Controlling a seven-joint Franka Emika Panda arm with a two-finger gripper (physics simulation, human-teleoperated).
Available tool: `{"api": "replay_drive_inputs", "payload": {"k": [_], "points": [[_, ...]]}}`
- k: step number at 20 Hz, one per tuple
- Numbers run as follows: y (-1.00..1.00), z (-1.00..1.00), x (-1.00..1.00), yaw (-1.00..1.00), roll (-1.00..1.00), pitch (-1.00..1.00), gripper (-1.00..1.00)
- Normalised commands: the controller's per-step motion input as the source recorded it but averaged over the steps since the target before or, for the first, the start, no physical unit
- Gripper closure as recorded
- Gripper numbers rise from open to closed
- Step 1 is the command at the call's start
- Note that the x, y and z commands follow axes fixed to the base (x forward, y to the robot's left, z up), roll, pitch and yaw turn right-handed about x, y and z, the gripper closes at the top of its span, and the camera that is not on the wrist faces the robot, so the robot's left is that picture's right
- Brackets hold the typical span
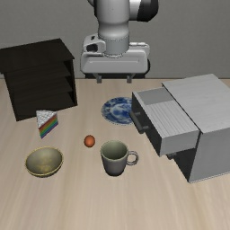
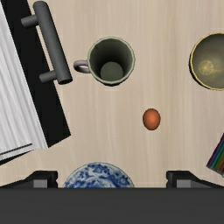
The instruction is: Pick up the mug and place it on the top of the cabinet
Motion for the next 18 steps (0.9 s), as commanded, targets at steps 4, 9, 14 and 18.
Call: {"api": "replay_drive_inputs", "payload": {"k": [4,9,14,18], "points": [[0.0,0.0,1.0,0.0,0.0,0.0,-1.0],[-0.4,0.0,0.6,0.0,0.0,0.0,-1.0],[-0.2,0.0,0.8,0.0,0.0,0.0,-1.0],[0.0,0.0,0.0,0.0,0.0,0.0,-1.0]]}}
